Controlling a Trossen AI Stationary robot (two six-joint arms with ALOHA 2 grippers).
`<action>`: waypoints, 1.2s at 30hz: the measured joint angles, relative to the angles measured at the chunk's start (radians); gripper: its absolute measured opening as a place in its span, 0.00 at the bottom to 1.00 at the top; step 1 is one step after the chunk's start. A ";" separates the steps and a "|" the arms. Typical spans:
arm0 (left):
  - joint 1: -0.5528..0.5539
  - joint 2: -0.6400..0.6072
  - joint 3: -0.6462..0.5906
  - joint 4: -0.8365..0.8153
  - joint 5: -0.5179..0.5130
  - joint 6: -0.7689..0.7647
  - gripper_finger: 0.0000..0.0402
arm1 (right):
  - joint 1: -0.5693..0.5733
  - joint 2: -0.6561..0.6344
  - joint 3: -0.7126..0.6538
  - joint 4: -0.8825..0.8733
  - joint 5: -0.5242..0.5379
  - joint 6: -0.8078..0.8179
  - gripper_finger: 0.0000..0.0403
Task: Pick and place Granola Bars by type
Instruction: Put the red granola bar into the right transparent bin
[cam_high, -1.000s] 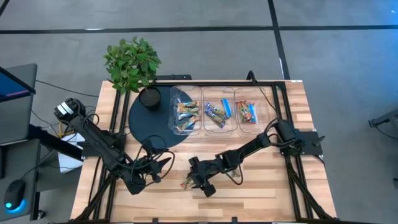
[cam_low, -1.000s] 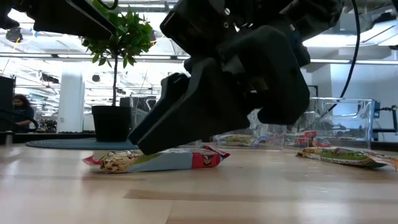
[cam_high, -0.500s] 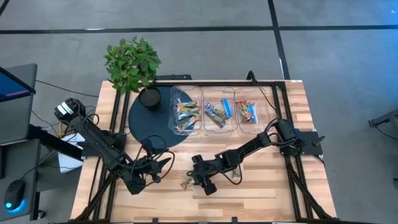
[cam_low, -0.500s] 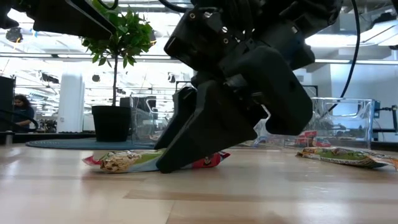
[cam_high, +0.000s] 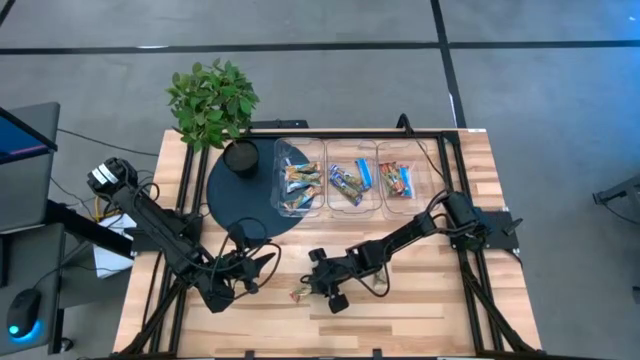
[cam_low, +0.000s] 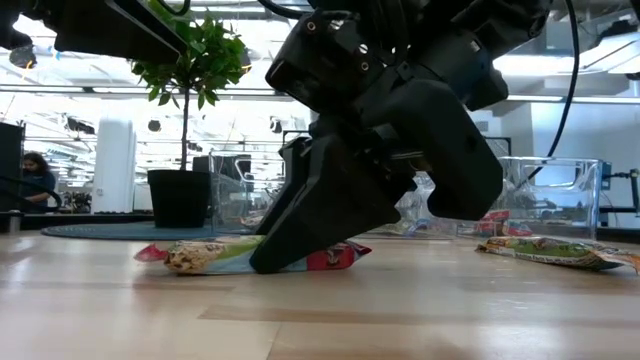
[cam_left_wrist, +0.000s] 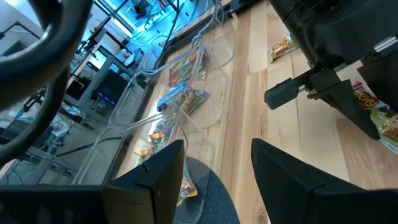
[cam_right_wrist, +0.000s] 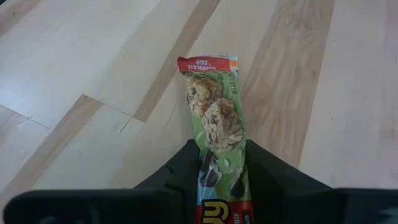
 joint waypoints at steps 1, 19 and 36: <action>0.000 0.000 0.000 0.000 0.000 0.000 0.45 | 0.004 0.000 0.000 0.000 0.001 -0.006 0.23; 0.000 0.000 0.000 0.000 0.006 -0.014 0.45 | 0.050 0.003 0.212 -0.410 0.262 -0.035 0.23; 0.000 0.000 0.000 -0.039 0.008 -0.014 0.45 | 0.092 -0.204 0.359 -0.872 0.603 0.215 0.23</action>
